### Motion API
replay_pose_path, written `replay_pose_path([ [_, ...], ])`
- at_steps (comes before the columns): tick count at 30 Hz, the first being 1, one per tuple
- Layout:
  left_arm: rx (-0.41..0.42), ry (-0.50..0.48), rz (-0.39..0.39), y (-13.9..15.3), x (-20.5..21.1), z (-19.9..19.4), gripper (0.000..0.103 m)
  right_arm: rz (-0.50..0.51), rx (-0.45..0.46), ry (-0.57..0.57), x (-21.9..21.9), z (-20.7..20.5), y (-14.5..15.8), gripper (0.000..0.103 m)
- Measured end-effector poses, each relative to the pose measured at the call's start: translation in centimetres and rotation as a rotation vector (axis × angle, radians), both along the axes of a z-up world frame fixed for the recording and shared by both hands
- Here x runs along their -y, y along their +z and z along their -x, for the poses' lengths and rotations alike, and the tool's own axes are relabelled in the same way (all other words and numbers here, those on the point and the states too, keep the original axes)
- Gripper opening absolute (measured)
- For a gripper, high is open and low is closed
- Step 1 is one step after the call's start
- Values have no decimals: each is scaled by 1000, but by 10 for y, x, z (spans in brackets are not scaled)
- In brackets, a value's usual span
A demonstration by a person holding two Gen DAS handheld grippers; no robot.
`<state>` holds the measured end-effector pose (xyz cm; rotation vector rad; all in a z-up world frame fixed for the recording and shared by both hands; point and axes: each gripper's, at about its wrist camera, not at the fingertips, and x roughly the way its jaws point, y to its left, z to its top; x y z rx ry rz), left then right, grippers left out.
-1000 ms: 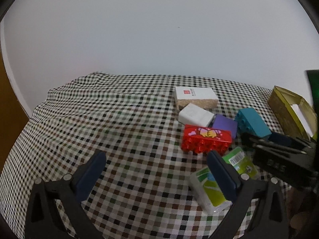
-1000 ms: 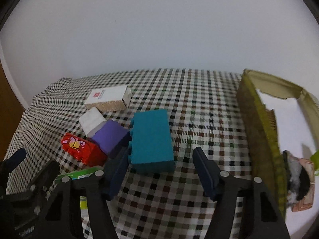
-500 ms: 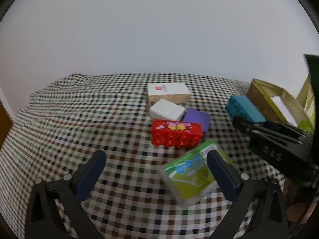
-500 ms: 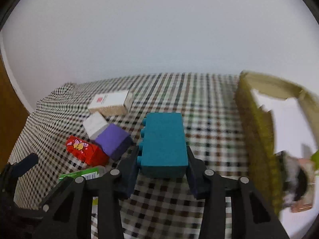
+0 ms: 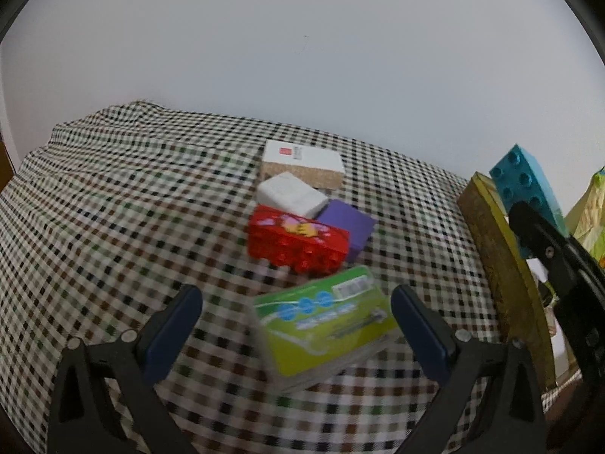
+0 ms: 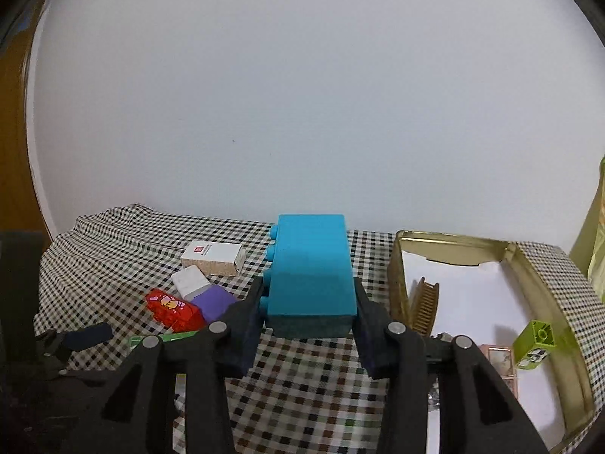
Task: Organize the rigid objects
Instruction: 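Grasp the green-and-white plastic box with the left gripper while the right holds the brick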
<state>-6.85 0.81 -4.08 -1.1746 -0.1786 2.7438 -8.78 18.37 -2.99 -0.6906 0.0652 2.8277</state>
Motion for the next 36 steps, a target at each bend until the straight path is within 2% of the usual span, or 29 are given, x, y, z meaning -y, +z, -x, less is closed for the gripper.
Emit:
replay_pose_path([
  [4, 20, 38, 46, -3, -15, 4, 101, 10, -5, -6, -6, -6, 3, 45],
  [7, 64, 86, 76, -9, -20, 13, 102, 23, -2, -3, -10, -8, 2, 45],
  [11, 106, 126, 26, -16, -8, 16, 101, 35, 4, -1, -12, -7, 2, 45],
  [15, 117, 108, 67, -16, -14, 18, 102, 56, 16, 8, -11, -6, 1, 45],
  [18, 114, 104, 55, -16, -13, 18, 102, 67, 22, 12, -11, -5, 0, 45],
  [19, 111, 104, 45, -15, -12, 17, 101, 70, 24, 11, -11, -4, 0, 45],
  [20, 106, 105, 38, -15, -11, 15, 92, 73, 27, 9, -11, -4, -1, 45],
  [22, 89, 100, 14, -12, -7, 12, 87, 82, 34, 7, -12, -3, -2, 45],
  [25, 85, 85, 5, -9, -5, 10, 87, 99, 37, 5, -15, -4, -2, 45],
  [29, 59, 71, -78, -5, 0, 5, 86, 103, 24, -5, -18, -7, 1, 45],
  [36, -71, 64, -45, 15, -8, -9, 87, 98, 1, -6, -17, -12, 5, 45],
])
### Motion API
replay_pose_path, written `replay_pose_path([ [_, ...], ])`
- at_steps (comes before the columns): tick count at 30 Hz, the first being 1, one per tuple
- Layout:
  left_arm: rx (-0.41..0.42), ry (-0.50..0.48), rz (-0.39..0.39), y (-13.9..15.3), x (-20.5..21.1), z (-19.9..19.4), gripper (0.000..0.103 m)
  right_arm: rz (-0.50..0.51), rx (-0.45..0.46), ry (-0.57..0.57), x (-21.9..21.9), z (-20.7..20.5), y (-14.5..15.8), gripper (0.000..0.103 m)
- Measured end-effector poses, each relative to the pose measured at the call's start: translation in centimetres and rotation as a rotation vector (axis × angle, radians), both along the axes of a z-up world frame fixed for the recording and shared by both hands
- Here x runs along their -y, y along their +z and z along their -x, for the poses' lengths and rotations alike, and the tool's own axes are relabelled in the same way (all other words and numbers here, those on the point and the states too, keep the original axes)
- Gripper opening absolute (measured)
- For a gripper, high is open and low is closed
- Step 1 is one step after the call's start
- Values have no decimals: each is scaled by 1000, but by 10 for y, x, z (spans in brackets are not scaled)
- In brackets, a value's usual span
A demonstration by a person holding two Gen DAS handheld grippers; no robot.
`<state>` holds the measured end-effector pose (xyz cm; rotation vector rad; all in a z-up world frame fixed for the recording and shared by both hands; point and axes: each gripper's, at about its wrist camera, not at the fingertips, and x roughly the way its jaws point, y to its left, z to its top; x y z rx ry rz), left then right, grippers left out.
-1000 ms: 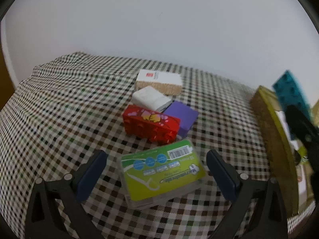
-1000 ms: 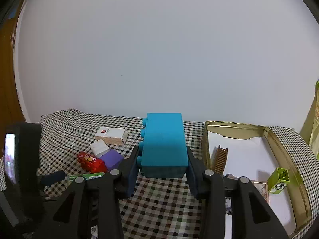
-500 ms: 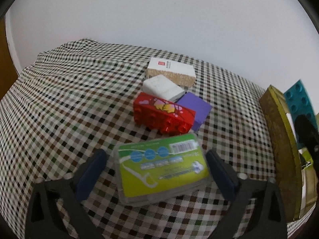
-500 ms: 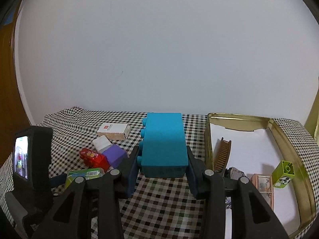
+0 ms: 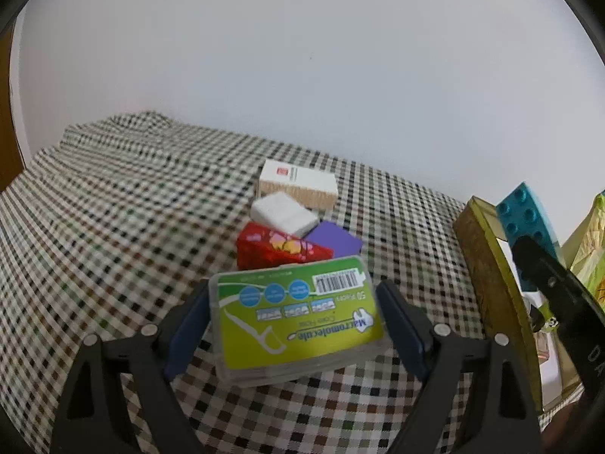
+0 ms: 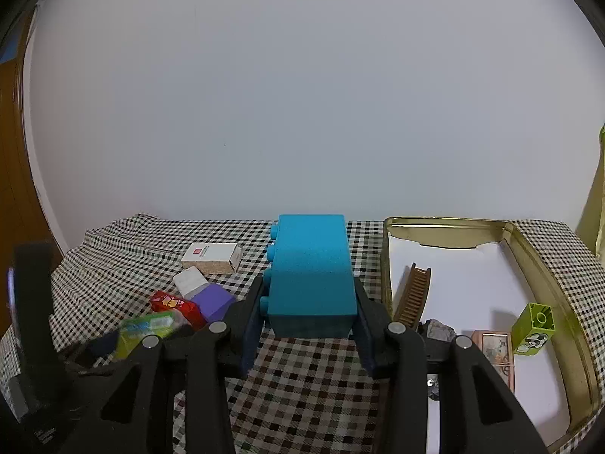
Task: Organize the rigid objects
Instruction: 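Carry the box in the left gripper and brick in the right gripper over the tin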
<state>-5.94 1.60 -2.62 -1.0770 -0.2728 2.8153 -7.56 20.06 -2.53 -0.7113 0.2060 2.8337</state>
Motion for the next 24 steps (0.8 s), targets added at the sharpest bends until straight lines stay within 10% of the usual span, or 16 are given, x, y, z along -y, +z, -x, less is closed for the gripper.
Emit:
replay_pose_path([
  [24, -42, -18, -7, 19, -15, -22, 87, -33, -23, -28, -7, -19, 2, 45],
])
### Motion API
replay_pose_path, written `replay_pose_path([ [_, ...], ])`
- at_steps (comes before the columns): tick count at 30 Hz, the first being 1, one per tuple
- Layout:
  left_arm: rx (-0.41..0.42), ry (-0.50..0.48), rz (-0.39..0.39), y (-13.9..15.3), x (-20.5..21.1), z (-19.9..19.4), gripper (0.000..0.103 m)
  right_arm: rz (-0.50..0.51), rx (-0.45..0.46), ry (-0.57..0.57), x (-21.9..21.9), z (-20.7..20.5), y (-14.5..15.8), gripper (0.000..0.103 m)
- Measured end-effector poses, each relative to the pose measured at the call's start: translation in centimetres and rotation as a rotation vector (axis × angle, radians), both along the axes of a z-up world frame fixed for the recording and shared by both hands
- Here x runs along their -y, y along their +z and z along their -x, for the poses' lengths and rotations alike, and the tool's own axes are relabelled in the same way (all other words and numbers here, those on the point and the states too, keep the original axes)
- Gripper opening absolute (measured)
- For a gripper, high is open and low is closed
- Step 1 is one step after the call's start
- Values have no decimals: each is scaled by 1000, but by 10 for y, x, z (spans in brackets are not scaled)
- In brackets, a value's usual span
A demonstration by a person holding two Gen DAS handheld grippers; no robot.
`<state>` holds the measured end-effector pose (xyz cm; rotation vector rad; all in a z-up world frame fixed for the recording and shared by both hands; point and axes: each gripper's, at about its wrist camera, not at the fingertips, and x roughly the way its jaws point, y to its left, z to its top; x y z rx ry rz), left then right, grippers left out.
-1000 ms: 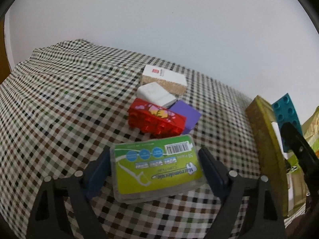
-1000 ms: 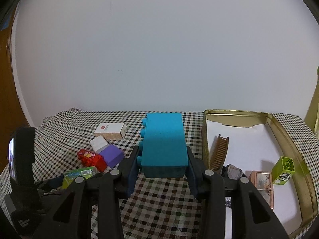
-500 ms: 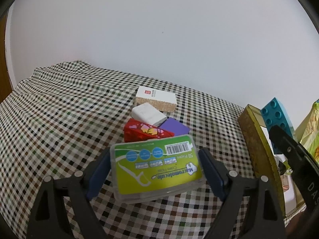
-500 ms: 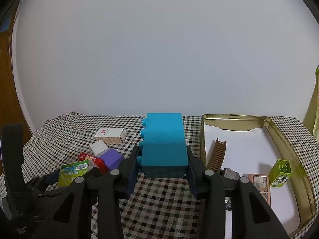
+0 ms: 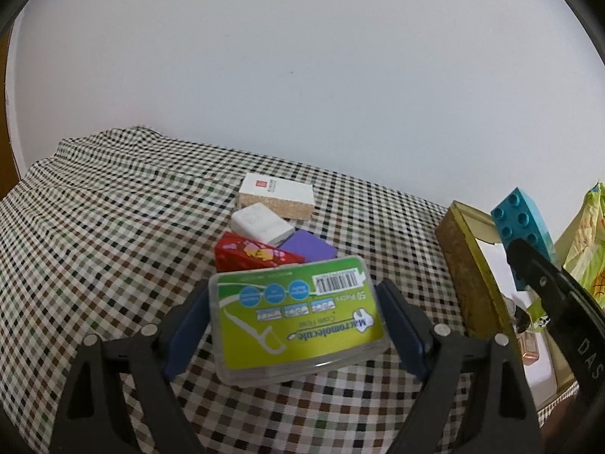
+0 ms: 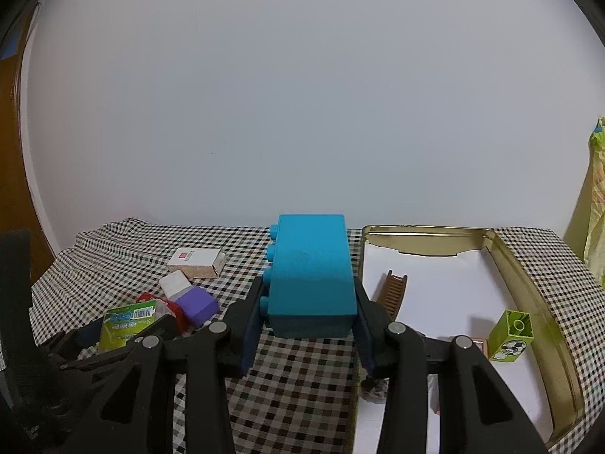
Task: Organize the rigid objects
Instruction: 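Carry the box in the left gripper and brick in the right gripper over the tin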
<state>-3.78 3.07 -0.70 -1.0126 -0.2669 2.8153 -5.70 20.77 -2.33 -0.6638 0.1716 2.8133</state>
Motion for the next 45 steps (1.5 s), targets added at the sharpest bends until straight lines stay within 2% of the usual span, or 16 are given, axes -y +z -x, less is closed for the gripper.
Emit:
replay_pose_path([
  [16, -16, -40, 2, 2, -10, 3, 87, -9, -16, -14, -11, -12, 2, 45],
  [45, -104, -162, 34, 30, -74, 12, 87, -27, -56, -101, -56, -36, 12, 45],
])
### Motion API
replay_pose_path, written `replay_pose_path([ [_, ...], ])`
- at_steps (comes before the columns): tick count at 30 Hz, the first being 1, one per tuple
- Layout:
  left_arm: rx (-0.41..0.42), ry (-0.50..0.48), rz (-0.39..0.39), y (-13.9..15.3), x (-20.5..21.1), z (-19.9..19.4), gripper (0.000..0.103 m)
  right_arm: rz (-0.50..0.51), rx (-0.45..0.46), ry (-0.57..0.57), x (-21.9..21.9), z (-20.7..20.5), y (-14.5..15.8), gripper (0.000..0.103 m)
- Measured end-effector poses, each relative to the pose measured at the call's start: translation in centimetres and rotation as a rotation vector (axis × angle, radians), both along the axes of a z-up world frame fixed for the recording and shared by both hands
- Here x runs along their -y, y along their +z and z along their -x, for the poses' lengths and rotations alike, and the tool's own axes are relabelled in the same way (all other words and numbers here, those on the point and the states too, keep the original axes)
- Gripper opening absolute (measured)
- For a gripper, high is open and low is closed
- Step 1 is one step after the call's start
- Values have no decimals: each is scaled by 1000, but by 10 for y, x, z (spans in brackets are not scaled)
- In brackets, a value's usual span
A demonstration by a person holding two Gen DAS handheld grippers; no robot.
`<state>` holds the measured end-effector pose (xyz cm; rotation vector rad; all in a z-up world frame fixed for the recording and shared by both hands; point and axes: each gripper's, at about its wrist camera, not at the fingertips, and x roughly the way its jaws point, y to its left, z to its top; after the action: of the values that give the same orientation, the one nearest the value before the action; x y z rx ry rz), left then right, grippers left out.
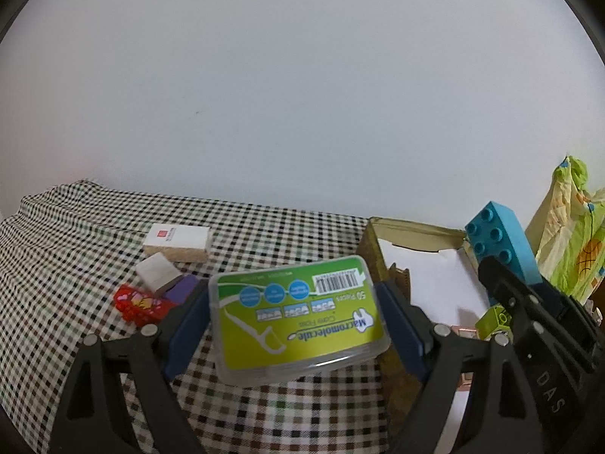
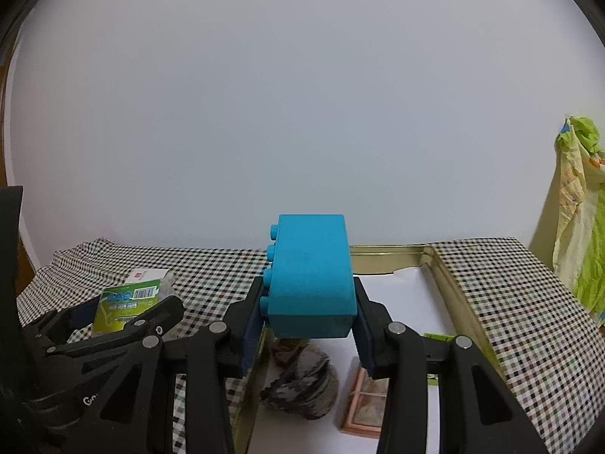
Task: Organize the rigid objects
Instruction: 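Carry the box in the left gripper and brick in the right gripper over the tin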
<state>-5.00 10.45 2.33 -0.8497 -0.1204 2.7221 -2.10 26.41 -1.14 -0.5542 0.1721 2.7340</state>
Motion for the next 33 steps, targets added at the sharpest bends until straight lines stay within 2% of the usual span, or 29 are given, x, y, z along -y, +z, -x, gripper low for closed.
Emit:
replay_pose_path([
  [13, -28, -46, 0, 11, -29, 9, 87, -25, -20, -85, -28, -11, 7, 45],
  [23, -42, -94, 1, 16, -50, 15, 87, 8, -29, -170, -64, -16, 10, 45],
  [33, -24, -146, 32, 14, -70, 21, 87, 32, 7, -209, -94, -7, 8, 45],
])
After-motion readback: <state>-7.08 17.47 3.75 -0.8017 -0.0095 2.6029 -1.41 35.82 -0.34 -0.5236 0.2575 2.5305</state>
